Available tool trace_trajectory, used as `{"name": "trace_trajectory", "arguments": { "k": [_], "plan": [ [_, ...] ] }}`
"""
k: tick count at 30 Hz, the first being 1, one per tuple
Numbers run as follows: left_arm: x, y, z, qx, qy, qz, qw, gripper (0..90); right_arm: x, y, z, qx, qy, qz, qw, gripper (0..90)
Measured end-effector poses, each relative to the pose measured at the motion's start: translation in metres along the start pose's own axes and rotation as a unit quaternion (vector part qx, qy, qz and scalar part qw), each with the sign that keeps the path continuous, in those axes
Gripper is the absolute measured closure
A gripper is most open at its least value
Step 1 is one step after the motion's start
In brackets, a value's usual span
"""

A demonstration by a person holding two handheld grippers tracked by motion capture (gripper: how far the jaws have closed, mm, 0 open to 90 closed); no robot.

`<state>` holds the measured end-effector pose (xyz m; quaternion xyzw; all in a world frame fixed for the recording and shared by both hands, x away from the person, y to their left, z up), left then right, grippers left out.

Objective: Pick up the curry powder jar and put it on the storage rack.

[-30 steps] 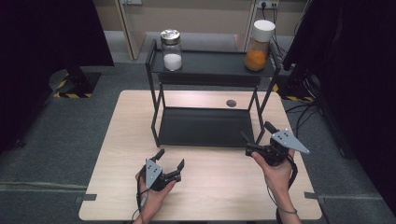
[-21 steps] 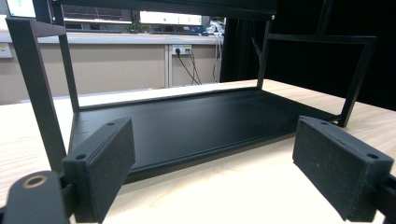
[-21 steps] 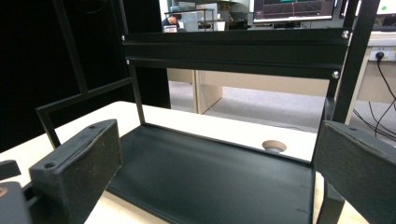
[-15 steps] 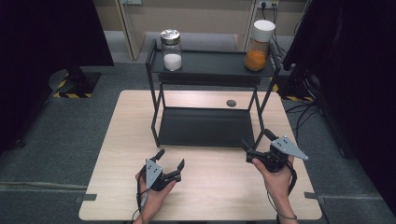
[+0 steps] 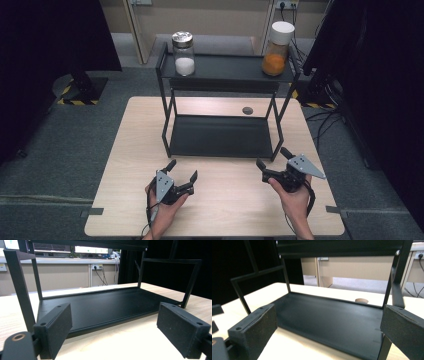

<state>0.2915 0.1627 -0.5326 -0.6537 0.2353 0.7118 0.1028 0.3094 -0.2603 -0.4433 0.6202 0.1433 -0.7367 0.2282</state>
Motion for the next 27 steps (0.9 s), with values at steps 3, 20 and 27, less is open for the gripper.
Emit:
{"name": "trace_trajectory", "arguments": {
  "k": [3, 20, 27],
  "plan": [
    [0.0, 0.0, 0.0, 0.0, 0.0, 0.0, 1.0, 12.2, 0.008, -0.002, 0.0, -0.003, -0.007, -0.004, 1.0, 1.2],
    [0.0, 0.001, 0.0, 0.001, 0.002, -0.001, 1.0, 12.2, 0.043, -0.007, 0.003, -0.007, -0.035, -0.018, 0.9992, 1.4],
    [0.001, 0.001, 0.0, 0.002, 0.002, -0.002, 1.0, 12.1, 0.054, -0.009, 0.005, -0.005, -0.041, -0.025, 0.9988, 1.4]
  ]
}}
Point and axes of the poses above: each handheld gripper's, and its own axes: z roughly backward along the jaws, x roughly out of its underside, y roughly to its right, the point moved 9 cm from there along -z, roughly forward along the jaws, and after that the axes turned 9 degrees about z, right-handed, at the moved point
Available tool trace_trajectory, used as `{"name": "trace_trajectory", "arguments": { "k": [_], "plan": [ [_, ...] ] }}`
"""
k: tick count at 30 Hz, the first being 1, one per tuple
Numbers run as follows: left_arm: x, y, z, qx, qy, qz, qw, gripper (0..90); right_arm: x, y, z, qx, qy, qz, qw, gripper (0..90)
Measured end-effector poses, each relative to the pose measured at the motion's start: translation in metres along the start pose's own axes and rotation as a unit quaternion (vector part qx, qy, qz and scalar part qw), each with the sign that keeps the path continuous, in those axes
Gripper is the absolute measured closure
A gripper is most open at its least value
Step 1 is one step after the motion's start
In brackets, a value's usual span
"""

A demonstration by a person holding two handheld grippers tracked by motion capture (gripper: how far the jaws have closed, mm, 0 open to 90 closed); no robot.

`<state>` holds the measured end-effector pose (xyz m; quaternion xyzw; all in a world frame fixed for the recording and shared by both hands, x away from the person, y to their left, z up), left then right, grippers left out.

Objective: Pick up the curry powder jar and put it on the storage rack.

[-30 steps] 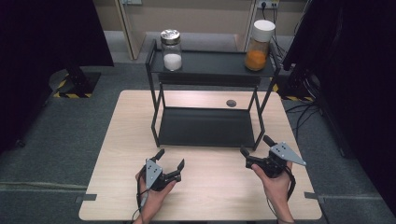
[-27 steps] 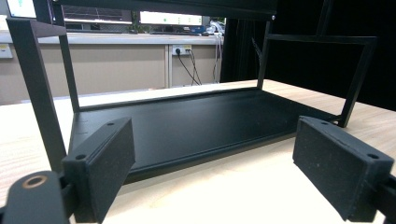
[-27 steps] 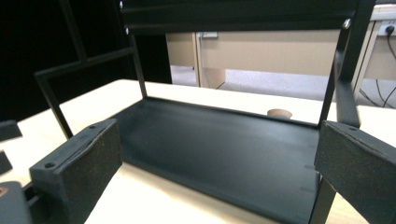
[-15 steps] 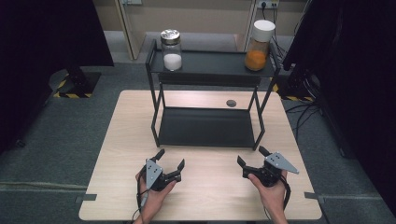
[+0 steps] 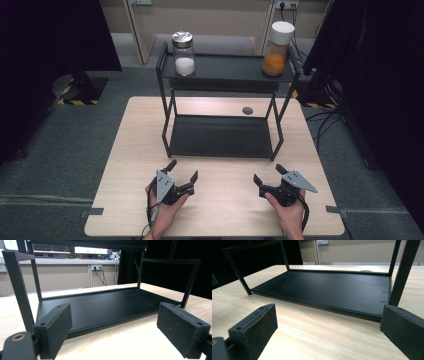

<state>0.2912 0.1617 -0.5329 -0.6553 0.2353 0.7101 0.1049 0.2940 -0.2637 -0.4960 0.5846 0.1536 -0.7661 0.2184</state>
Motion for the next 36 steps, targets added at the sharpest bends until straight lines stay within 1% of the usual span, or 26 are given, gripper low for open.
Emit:
{"name": "trace_trajectory", "arguments": {
  "k": [9, 20, 27, 36],
  "plan": [
    [0.0, 0.0, 0.0, 0.0, 0.0, 0.0, 1.0, 12.1, 0.007, 0.001, 0.002, 0.005, 0.0, -0.002, 1.0, 1.4],
    [0.0, 0.0, 0.0, 0.0, 0.001, 0.0, 1.0, 12.1, 0.011, 0.001, 0.004, 0.009, -0.001, 0.0, 1.0, 1.5],
    [0.0, 0.0, 0.0, 0.0, 0.0, 0.001, 1.0, 12.1, 0.015, 0.001, 0.004, 0.01, -0.005, -0.003, 0.9999, 1.5],
    [0.0, 0.0, 0.0, 0.0, 0.001, 0.0, 1.0, 12.1, 0.016, 0.001, 0.005, 0.01, -0.001, -0.006, 0.9999, 1.5]
  ]
}}
Point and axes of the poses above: each handheld gripper's, and its own axes: z roughly backward along the jaws, x roughly out of its underside, y roughly to its right, the point moved 9 cm from there along -z, roughly forward along the jaws, and after that the axes turned 9 degrees about z, right-handed, at the moved point
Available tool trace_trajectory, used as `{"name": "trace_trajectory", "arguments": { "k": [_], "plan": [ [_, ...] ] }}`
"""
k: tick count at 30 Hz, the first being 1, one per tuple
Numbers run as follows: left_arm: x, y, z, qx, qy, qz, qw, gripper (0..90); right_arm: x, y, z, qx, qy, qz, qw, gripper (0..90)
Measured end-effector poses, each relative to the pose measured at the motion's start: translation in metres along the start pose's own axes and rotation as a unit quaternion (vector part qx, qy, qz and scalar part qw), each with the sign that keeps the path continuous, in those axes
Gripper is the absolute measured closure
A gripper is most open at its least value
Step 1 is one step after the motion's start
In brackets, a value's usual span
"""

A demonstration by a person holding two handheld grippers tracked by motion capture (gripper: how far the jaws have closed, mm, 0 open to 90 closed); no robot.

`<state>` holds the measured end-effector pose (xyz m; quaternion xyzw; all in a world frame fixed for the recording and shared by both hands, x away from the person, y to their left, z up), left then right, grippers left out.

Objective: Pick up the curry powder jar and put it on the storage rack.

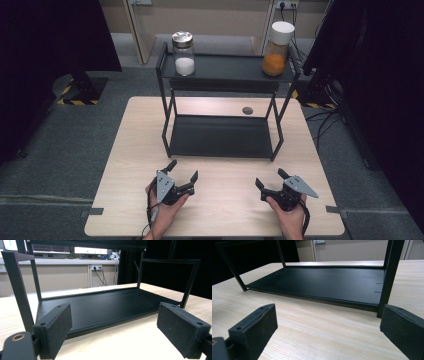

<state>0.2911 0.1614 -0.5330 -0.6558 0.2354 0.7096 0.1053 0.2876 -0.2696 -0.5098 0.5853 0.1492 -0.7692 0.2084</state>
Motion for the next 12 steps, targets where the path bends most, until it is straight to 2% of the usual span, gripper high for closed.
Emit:
{"name": "trace_trajectory", "arguments": {
  "k": [12],
  "plan": [
    [-0.0005, 0.0, -0.0005, 0.002, -0.003, 0.001, 1.0, 12.1, 0.0007, 0.001, 0.001, 0.001, 0.003, -0.002, 1.0, 1.5]
  ]
}}
Point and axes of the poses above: each handheld gripper's, and its own axes: z roughly backward along the jaws, x roughly out of its underside, y roughly to its right, the point moved 9 cm from there along -z, roughly forward along the jaws, and after that the axes turned 9 degrees about z, right-handed, at the moved point
